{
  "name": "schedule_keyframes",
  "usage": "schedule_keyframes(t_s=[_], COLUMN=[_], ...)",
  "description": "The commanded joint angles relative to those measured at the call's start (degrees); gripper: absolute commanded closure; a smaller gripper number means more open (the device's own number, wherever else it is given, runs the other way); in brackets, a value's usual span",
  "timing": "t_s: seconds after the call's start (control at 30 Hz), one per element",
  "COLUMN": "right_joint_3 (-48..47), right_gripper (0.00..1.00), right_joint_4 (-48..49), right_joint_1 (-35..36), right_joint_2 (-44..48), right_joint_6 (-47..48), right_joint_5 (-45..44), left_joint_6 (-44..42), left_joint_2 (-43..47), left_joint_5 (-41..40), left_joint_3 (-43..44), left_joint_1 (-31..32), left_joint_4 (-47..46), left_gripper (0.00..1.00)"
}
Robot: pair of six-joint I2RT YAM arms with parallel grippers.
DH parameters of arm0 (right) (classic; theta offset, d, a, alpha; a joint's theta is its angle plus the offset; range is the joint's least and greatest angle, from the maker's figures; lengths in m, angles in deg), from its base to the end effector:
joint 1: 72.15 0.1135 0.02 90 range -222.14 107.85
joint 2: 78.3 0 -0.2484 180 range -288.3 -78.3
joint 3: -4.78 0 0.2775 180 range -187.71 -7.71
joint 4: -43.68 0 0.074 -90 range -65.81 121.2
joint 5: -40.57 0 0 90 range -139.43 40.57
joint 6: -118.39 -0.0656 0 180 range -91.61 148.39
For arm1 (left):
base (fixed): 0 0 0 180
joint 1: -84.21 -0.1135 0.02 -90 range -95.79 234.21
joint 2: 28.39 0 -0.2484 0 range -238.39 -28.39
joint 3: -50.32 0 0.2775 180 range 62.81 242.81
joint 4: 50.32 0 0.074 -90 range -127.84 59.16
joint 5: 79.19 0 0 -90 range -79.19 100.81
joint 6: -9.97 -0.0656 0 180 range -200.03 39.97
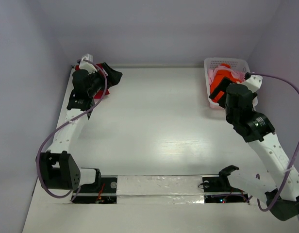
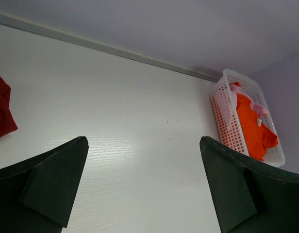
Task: Fold and stack the t-shirts
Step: Neatly place the folded tshirt to the corner
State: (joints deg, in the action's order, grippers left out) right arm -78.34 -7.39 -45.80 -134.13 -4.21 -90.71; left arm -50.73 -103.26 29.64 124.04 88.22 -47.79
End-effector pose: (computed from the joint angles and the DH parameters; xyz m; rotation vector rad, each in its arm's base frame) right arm 0.2342 0.0677 0.3965 0.5470 1.7973 -0.0128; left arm 0.3660 -0.0469 0.3390 -0.1115 1.6761 -0.7098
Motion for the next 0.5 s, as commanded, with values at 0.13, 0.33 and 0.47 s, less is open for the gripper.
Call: schedule_keyframes(t_s=[0.13,0.33,0.47], right_joint_3=[-1.52,-3.73,-3.64], right_gripper=[0.04,0.00,0.00], right_joint_4=[-1.30,-5.18,-5.53], right_joint_1=[0.37,0.37,0.37], right_joint_2=[4.68,7.31,9.51], right_joint_6=[0.18,-1.07,-0.45], right_joint_5=[2.17,2.69,2.17], left_joint_6=[-0.38,0.41,0.23], left_joint_2=[4.55,5.70,6.49], left_joint_5=[-1.86,-2.22,-2.57], left_joint_3=[-0.93,-1.20,-1.38], left_joint_1=[0.74,0.74,0.74], left_joint_4=[-0.68,-0.24,-0.06], left_gripper=[0.01,0.01,0.01])
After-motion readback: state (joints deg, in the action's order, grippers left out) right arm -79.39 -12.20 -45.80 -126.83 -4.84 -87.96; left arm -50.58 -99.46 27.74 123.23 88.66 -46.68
